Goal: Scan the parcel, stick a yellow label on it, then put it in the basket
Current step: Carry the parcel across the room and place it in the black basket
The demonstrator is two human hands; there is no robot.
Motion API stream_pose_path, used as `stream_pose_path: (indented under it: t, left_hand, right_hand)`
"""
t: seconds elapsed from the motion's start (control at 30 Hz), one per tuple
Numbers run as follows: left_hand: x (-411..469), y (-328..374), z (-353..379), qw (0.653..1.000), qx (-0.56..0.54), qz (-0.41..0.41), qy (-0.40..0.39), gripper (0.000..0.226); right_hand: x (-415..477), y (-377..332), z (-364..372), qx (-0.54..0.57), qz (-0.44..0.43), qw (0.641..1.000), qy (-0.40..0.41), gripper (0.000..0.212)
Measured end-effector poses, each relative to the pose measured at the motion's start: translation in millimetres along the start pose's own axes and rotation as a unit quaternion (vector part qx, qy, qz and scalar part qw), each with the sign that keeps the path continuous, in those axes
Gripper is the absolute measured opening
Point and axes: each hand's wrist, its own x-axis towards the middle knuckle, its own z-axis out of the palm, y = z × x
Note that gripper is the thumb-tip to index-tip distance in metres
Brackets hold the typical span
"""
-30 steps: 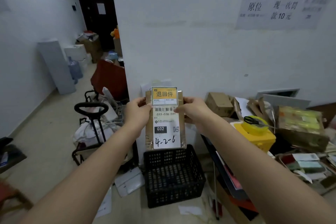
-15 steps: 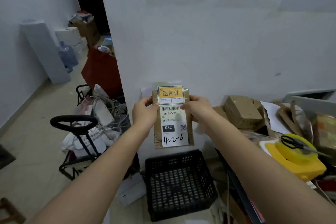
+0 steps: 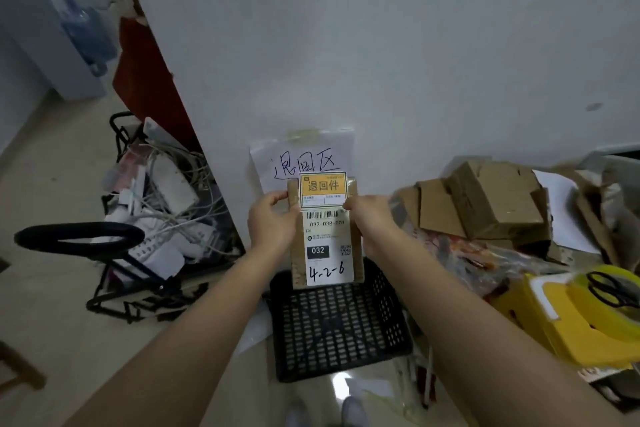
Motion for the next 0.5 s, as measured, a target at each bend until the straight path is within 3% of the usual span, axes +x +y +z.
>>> stream_pose_path:
  t: [0.07, 0.2, 0.33, 0.5]
  left_hand:
    - [7.2, -5.3, 7.3, 1.0, -0.009, -0.019, 0.02, 0.026]
    - [24.2, -13.1, 18.2, 0.994, -0.059, -0.068, 0.055, 0.01]
    - [35.3, -33.3, 25.0, 0.988, -0.106, -0.104, 0.05, 0.024]
    - [35.6, -78.0, 44.3, 0.98, -0.127, -0.148, -0.045, 0.04]
  right_hand:
    - [9.9, 3.8, 4.6, 0.006, -0.007, 1.0, -0.016, 0.021]
    - [34.5, 12.7, 10.1, 0.048, -0.03, 0.996, -0.066, 0.047]
    - [60.6, 37.0, 18.1, 0.073, -0.007, 0.994, -0.086, 0.066]
    - [87.5, 94.2, 22.2, 0.064, 0.039, 0.991, -0.109, 0.08]
